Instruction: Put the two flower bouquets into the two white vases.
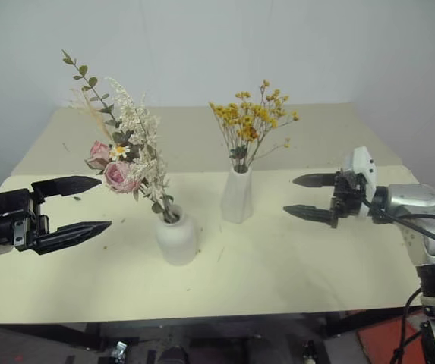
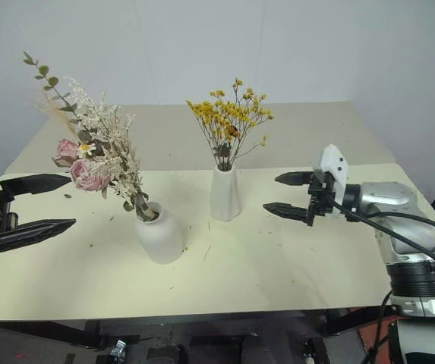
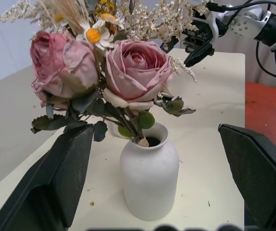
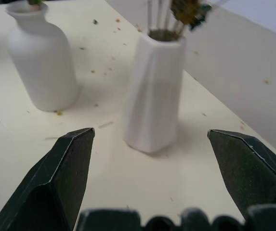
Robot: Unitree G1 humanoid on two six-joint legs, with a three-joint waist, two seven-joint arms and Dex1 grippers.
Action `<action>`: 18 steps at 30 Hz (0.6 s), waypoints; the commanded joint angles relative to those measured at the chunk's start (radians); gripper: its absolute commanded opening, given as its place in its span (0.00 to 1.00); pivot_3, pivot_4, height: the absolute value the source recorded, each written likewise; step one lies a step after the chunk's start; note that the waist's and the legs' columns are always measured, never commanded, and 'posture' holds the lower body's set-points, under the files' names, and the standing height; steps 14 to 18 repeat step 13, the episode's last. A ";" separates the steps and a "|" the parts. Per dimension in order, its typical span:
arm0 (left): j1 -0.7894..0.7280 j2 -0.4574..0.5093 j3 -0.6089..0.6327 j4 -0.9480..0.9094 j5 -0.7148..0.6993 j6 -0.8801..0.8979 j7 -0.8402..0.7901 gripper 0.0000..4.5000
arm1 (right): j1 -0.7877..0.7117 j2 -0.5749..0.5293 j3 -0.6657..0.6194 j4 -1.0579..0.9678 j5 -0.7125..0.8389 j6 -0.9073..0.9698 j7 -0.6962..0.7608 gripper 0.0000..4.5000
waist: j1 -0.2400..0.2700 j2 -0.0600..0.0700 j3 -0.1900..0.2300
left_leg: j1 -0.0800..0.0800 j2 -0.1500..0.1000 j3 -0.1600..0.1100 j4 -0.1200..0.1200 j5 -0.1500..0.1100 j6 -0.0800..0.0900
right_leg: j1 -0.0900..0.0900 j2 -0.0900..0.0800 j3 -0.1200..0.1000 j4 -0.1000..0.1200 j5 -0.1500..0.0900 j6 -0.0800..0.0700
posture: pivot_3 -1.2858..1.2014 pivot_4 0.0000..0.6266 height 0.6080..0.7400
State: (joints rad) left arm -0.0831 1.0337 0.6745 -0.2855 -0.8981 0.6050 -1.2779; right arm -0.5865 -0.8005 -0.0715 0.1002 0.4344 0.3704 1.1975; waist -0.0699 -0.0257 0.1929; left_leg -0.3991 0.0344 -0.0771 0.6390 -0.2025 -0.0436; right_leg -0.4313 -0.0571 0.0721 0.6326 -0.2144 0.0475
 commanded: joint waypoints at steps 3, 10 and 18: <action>0.008 -0.019 0.018 -0.021 0.002 -0.027 0.015 1.00 | 0.005 -0.025 -0.052 -0.016 0.002 -0.028 -0.014 0.99 | 0.000 0.000 0.000 | 0.000 0.000 0.000 0.000 0.000 0.000 | 0.000 0.000 0.000 0.000 0.000 0.000 | 0.52 0.24 1.00; 0.013 -0.038 0.001 -0.024 -0.003 -0.031 0.023 1.00 | 0.043 -0.036 -0.075 -0.055 0.006 -0.019 -0.035 0.99 | 0.002 0.000 0.000 | 0.000 0.000 0.000 0.000 0.000 0.000 | 0.000 0.000 0.000 0.000 0.000 0.000 | 0.52 0.24 1.00; 0.022 -0.050 0.001 -0.035 -0.007 -0.028 0.034 1.00 | 0.069 -0.042 -0.091 -0.082 0.012 -0.013 -0.053 0.99 | 0.002 0.000 0.000 | 0.000 0.000 0.000 0.000 0.000 0.000 | 0.000 0.000 0.000 0.000 0.000 0.000 | 0.52 0.24 1.00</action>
